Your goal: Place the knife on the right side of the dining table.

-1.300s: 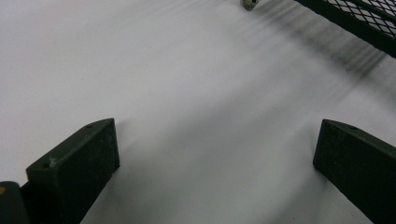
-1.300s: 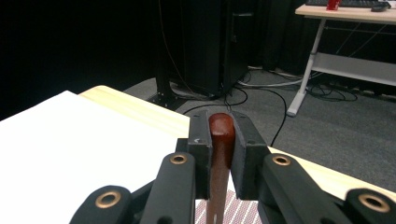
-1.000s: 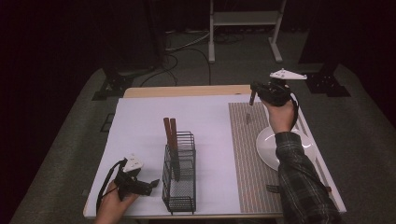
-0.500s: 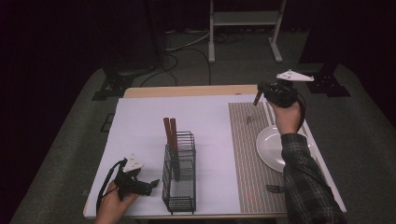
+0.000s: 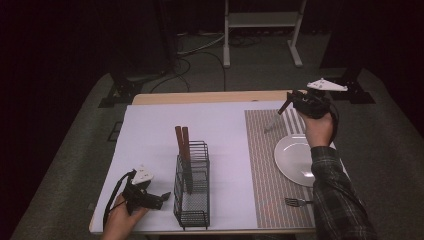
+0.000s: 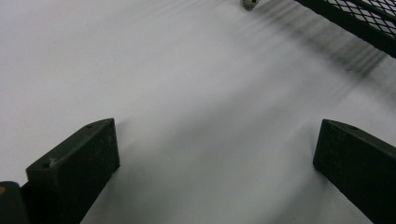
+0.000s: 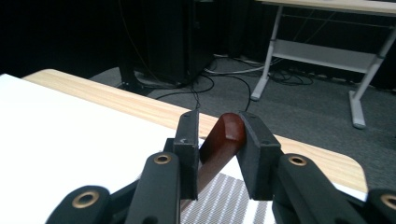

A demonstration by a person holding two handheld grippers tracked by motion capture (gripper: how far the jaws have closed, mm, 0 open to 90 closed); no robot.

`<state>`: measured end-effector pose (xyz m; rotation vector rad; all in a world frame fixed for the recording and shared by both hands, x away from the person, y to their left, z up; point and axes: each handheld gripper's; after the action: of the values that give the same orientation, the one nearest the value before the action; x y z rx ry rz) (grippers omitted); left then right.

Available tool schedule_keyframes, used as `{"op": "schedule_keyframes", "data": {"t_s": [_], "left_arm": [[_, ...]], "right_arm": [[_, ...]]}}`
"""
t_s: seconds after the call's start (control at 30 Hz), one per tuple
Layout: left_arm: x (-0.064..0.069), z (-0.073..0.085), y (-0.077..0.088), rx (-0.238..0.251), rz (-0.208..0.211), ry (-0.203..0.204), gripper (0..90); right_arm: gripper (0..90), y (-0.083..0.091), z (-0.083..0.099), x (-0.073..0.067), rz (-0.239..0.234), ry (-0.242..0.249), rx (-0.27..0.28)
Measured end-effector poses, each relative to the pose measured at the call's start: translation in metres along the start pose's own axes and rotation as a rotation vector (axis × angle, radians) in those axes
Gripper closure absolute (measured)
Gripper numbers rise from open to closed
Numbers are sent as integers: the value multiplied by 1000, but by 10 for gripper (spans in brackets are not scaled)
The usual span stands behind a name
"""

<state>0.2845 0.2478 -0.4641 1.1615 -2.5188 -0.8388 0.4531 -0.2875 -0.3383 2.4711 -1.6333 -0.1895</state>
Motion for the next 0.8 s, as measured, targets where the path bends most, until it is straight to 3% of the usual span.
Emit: {"op": "schedule_keyframes", "data": {"t_s": [0.5,0.8], "left_arm": [[0,0,0,1,0,0,0],[0,0,0,1,1,1,0]], "right_arm": [[602,9,17,19,63,-6,-38],[548,9,30,30,97,-49,-51]]}}
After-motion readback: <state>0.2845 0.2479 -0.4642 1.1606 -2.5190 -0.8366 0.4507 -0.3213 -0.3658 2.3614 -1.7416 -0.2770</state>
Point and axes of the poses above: each handheld gripper's, and its own axes: y roughly backward along the jaws, z roughly out of its underside, x roughly to its right, and after that the axes turned 8 degrees about x, right-handed
